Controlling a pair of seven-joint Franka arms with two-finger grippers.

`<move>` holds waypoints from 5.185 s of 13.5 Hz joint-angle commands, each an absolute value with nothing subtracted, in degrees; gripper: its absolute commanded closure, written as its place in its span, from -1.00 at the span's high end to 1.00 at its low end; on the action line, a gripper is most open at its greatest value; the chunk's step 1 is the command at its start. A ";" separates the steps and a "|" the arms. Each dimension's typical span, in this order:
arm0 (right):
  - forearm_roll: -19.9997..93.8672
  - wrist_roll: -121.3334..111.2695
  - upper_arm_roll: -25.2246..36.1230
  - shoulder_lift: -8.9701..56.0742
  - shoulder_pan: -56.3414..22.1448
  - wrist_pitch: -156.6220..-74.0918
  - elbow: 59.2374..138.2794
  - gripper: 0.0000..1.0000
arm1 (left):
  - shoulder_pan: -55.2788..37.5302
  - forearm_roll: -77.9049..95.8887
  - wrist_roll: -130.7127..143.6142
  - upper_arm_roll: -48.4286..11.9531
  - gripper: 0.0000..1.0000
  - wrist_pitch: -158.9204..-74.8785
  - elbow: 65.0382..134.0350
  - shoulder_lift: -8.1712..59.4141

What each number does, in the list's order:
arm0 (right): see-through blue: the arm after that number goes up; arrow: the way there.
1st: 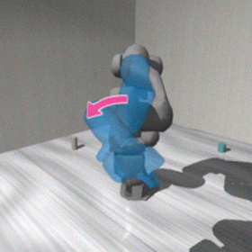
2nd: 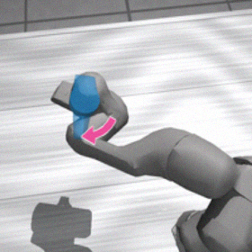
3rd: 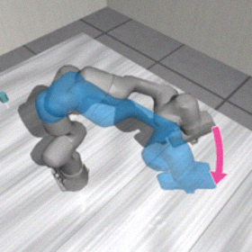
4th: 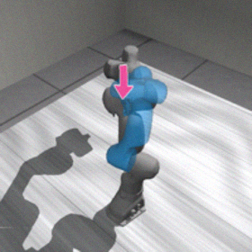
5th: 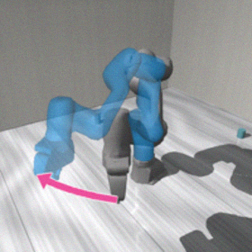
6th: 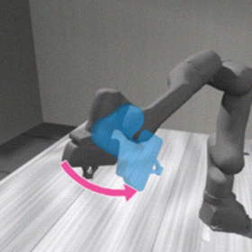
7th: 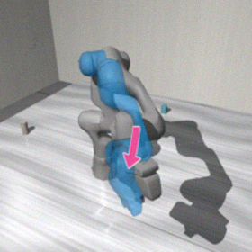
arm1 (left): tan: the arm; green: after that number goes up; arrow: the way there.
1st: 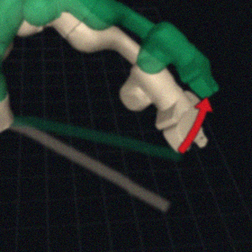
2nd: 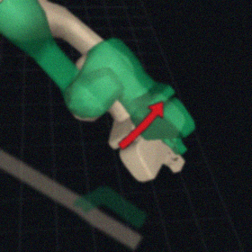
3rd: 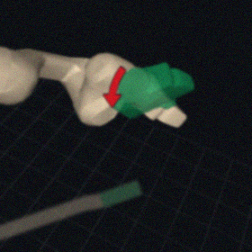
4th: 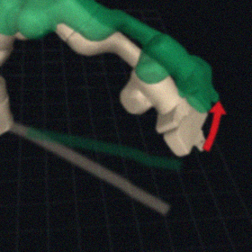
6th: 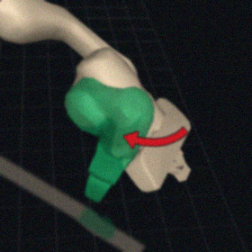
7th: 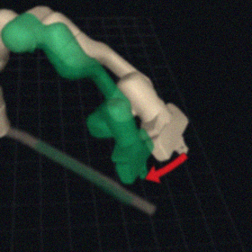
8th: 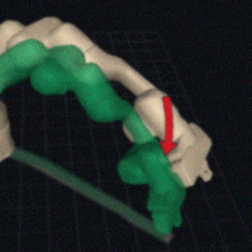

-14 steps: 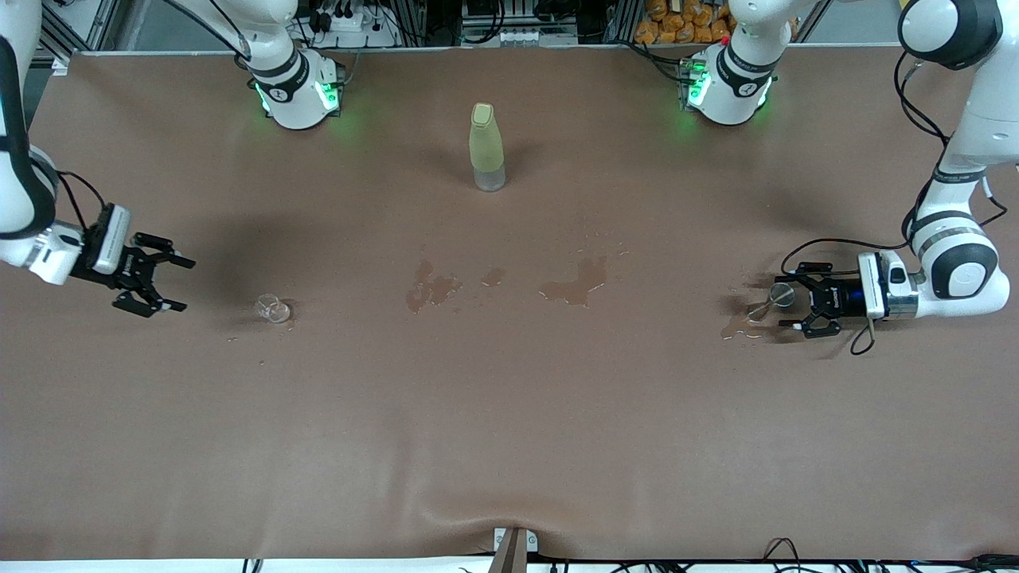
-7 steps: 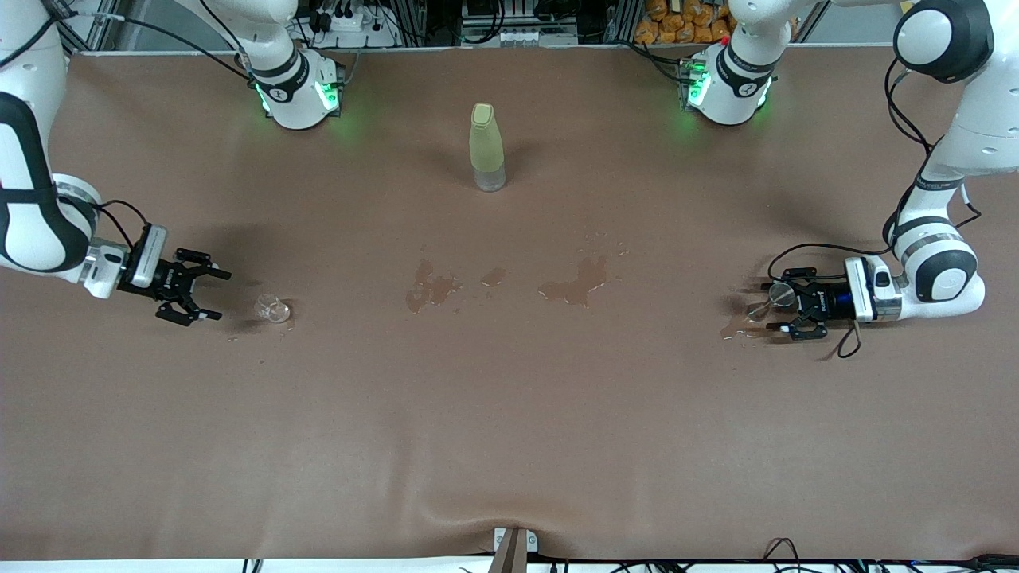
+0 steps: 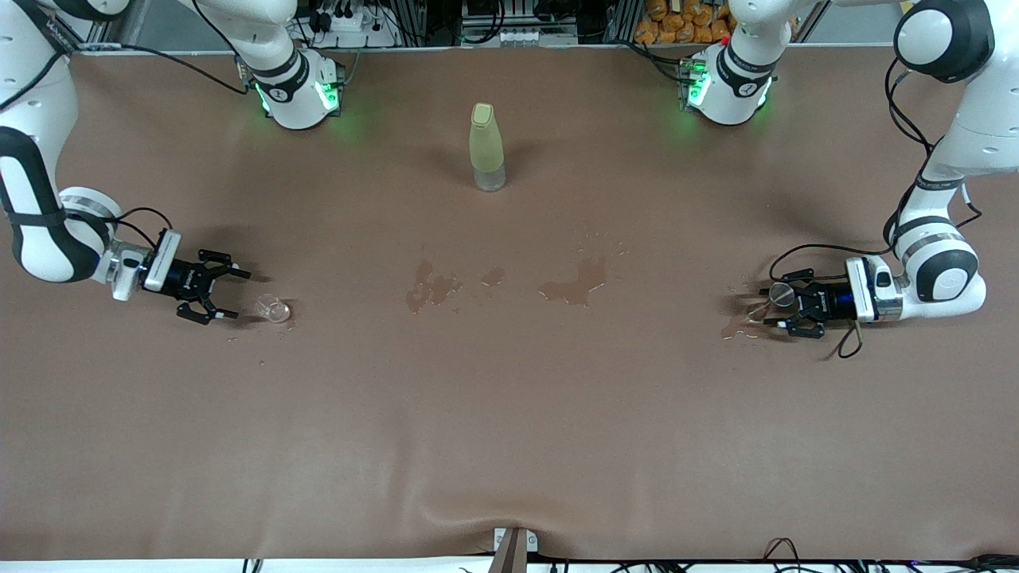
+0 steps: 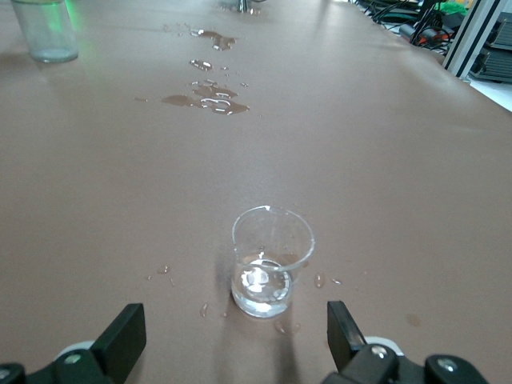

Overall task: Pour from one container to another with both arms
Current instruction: 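Lower the left gripper to the steel jigger while the right gripper reaches the beaker, then grasp the jigger with the left gripper while the right gripper grasps the beaker, then lift the jigger and beaker, bringing both grippers together mid-table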

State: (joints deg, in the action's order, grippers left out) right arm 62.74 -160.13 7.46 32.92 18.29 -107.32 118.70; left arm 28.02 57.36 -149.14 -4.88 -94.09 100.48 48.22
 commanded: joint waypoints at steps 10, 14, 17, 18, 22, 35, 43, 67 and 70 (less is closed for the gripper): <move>73.47 -181.22 6.94 42.09 20.13 -101.95 116.90 1.00 | 28.12 58.45 -149.59 -4.83 -0.72 -93.16 99.58 48.16; 74.18 -181.93 6.77 43.24 19.87 -101.95 116.28 1.00 | 27.95 59.67 -149.33 -4.92 -1.00 -93.16 99.41 47.81; 75.32 -182.02 6.42 43.33 18.90 -101.95 116.37 1.00 | 28.56 60.82 -149.24 -7.90 -1.00 -93.08 99.14 47.11; 75.41 -182.02 6.33 43.42 18.64 -101.95 116.37 1.00 | 28.65 60.99 -148.98 -9.13 -1.00 -93.08 98.79 46.76; 76.81 -182.98 6.07 44.03 17.40 -101.95 116.37 1.00 | 28.83 63.97 -146.16 -14.05 -1.00 -93.16 97.21 45.97; 81.56 -185.80 5.27 45.62 14.94 -102.13 116.37 0.19 | 28.30 66.09 -141.41 -15.91 -1.00 -93.60 97.47 43.24; 81.56 -184.40 5.19 44.91 14.77 -101.87 116.19 -1.00 | 24.97 68.10 -141.50 -16.00 -1.00 -93.69 97.29 43.76; 78.57 -125.34 7.38 15.65 2.91 -78.92 116.71 -1.00 | -16.95 105.54 -141.77 -15.21 -1.00 -129.19 88.51 50.53; 81.55 -124.54 7.65 13.63 -0.78 -81.81 120.13 -1.00 | -21.34 108.98 -141.94 -15.21 -1.00 -134.45 85.35 51.50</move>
